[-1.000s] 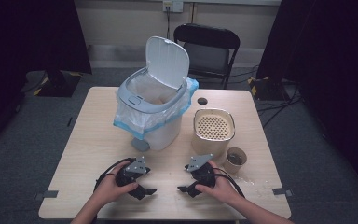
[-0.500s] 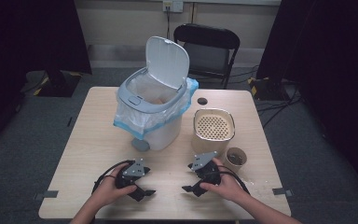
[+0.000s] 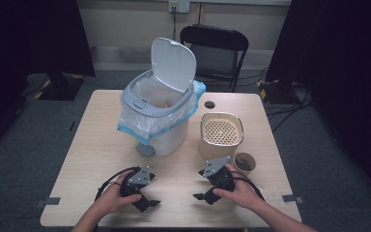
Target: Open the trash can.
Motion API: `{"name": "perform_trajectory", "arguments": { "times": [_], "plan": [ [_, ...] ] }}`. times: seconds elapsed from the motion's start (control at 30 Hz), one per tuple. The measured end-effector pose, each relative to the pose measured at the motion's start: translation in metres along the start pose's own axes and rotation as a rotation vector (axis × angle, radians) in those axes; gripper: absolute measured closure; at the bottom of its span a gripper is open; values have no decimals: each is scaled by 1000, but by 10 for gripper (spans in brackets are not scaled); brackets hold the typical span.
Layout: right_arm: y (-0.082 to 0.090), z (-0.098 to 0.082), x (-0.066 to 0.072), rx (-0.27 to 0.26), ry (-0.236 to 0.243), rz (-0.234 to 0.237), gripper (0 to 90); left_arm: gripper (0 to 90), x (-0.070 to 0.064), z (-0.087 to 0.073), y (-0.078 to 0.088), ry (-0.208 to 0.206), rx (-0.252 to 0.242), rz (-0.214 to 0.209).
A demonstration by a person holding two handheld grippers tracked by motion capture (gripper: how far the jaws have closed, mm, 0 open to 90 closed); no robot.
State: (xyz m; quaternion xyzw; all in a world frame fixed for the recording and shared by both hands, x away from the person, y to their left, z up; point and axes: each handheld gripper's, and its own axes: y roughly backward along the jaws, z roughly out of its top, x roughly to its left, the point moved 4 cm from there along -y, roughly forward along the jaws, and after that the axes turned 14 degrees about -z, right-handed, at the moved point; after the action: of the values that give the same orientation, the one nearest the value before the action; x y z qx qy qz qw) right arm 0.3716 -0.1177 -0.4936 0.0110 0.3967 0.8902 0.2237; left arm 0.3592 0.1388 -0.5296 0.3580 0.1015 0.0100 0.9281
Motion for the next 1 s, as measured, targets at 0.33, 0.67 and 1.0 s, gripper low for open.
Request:
{"name": "perform_trajectory", "arguments": {
  "times": [0.33, 0.67, 1.0],
  "plan": [
    [13, 1, -4, 6, 3, 2, 142, 0, -1, 0, -2, -3, 4, -8],
    [33, 6, -14, -11, -11, -12, 142, 0, 0, 0, -1, -6, 8, -8],
    [46, 6, -22, 5, 0, -26, 142, 0, -1, 0, -1, -4, 6, -8]
  ]
}}
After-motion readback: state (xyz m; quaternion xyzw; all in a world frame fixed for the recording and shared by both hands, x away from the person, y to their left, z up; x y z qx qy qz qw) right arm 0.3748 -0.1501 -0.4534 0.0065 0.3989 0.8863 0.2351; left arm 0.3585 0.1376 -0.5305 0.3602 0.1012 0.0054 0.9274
